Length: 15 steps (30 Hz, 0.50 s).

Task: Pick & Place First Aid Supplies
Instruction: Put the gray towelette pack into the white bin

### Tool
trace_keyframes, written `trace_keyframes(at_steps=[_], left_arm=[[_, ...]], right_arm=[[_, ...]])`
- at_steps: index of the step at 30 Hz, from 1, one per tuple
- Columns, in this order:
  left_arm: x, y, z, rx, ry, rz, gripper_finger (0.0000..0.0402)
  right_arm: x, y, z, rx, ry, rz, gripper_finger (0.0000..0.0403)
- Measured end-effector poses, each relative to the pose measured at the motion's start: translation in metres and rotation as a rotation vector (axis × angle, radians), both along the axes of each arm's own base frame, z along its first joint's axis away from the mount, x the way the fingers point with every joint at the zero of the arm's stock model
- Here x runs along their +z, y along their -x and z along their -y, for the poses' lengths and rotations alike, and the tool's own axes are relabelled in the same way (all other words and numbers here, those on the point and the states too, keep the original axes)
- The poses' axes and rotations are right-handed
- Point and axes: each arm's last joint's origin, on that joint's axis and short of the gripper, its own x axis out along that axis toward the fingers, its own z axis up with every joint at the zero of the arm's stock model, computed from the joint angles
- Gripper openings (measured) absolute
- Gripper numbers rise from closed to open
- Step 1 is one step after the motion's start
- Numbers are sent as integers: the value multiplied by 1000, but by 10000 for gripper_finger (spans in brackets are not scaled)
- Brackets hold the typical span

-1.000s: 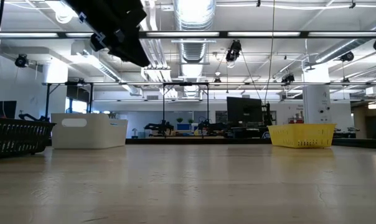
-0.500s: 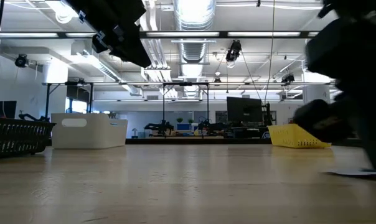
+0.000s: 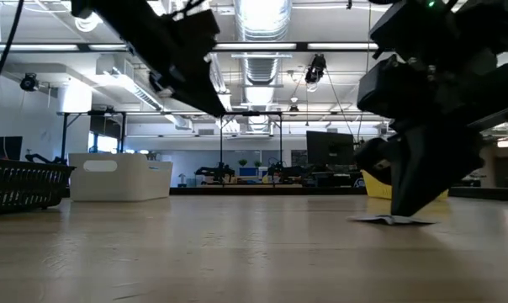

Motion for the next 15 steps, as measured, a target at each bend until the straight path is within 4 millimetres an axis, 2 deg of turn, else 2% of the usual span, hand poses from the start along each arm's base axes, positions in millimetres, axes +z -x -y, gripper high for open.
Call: trace_keyframes(at_steps=[9,15], left_arm=[[-34,-44,13,-227,41,98,82],[-49,-52,15,-251,45,90,81]], right_arm=[[0,-8,25,-145,-11,12,8],[1,-11,35,-221,-35,18,8]])
